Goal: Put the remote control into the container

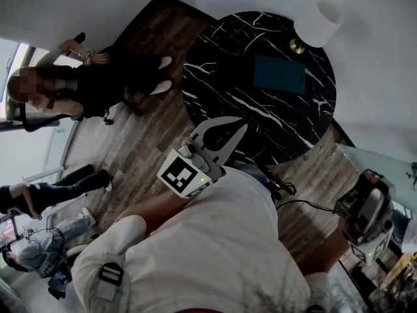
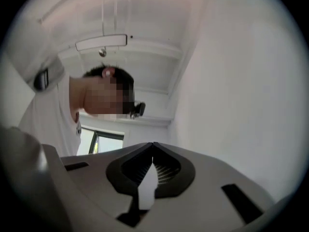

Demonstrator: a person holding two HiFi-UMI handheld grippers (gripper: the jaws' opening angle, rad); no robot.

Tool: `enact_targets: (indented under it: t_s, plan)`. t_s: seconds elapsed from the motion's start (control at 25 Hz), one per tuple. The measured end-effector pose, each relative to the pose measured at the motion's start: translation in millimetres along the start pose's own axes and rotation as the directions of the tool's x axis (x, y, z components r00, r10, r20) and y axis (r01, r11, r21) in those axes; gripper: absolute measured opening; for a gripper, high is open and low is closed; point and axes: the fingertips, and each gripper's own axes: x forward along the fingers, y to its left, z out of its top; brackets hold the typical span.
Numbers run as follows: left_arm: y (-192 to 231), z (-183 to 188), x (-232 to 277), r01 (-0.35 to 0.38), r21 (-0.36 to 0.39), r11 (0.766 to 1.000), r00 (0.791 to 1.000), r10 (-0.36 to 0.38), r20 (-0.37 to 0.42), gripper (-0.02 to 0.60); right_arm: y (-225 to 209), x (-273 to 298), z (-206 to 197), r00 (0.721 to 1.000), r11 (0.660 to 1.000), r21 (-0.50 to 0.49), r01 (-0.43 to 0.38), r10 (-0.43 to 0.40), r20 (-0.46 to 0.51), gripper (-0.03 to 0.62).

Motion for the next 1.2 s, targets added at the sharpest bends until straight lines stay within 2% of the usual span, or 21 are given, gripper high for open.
enact_targets:
  t_s: [0.08,0.12,0.16,0.2,0.24,0.28,0.32,0.4,0.44,0.56,0.68,0.76,0.88,1.0,1.08,1.2]
  plan:
    - [12.2,0.9,2.7,-0.025,0.016,1.000,1.000,0.025,-0.003,0.006,-24.9,-2.1,29.3,0.996,0.999,0.027,-0.033,0.031,0.089,0.011]
    - [18.5,-1.3,4.3,-0.036,0.025,0.999,0.999,0.036,-0.011,0.006,-38.7,1.0,22.8,0.997,0.999,0.022,-0.029,0.028,0.067,0.011]
    - [24.6,-6.1,5.9,-0.045,0.030,0.999,0.999,0.045,-0.024,0.006,-52.0,6.5,-1.1,1.000,1.000,-0.010,-0.017,0.017,-0.015,0.010]
    - [30.3,-13.4,7.1,-0.053,0.032,0.998,0.998,0.054,-0.041,0.006,-63.3,12.7,-41.1,0.990,0.998,-0.067,-0.012,0.002,-0.143,0.011]
    - [35.7,-23.1,7.7,-0.060,0.033,0.998,0.996,0.062,-0.062,0.006,-70.6,18.9,-93.2,0.955,0.990,-0.135,-0.031,-0.011,-0.296,0.011]
    - [41.0,-34.8,7.8,-0.068,0.033,0.997,0.994,0.070,-0.085,0.006,-72.9,23.4,-151.4,0.894,0.978,-0.194,-0.080,-0.016,-0.447,0.011]
    - [46.0,-48.2,7.5,-0.074,0.035,0.997,0.991,0.077,-0.107,0.006,-70.2,24.7,-209.4,0.817,0.963,-0.225,-0.149,-0.008,-0.577,0.011]
    - [55.7,-78.1,7.3,-0.075,0.049,0.996,0.984,0.082,-0.157,0.006,-54.1,17.1,-310.1,0.657,0.950,-0.178,-0.255,0.035,-0.753,0.011]
    - [60.6,-94.1,8.0,-0.071,0.058,0.996,0.979,0.081,-0.188,0.006,-43.8,11.5,-350.4,0.597,0.954,-0.125,-0.273,0.066,-0.799,0.011]
    - [76.2,-147.4,8.7,-0.060,0.073,0.996,0.954,0.078,-0.289,0.006,-12.7,-9.2,-445.6,0.459,0.946,-0.009,-0.324,0.149,-0.876,0.012]
    - [85.2,-204.0,0.2,-0.075,0.053,0.996,0.911,0.090,-0.403,0.006,18.4,-39.3,-515.2,0.295,0.913,0.078,-0.400,0.209,-0.932,0.019]
    - [91.2,-238.0,0.1,-0.068,0.058,0.996,0.883,0.087,-0.461,0.006,28.9,-54.7,-551.1,0.203,0.893,0.113,-0.435,0.219,-0.954,0.046]
    - [100.7,-286.7,2.7,-0.057,0.059,0.997,0.840,0.080,-0.536,0.006,34.7,-73.8,-596.6,0.096,0.870,0.144,-0.472,0.213,-0.972,0.101]
    - [101.8,-326.9,-4.1,-0.066,0.036,0.997,0.795,0.074,-0.602,0.006,44.5,-93.6,-627.9,0.006,0.856,0.179,-0.485,0.208,-0.978,0.145]
    - [103.6,-346.2,-5.9,-0.070,0.027,0.997,0.772,0.071,-0.632,0.006,45.0,-100.2,-643.0,-0.030,0.851,0.183,-0.492,0.194,-0.981,0.173]
    - [108.8,-368.6,-6.3,-0.074,0.024,0.997,0.746,0.072,-0.662,0.006,43.3,-104.4,-659.0,-0.058,0.844,0.181,-0.505,0.176,-0.983,0.192]
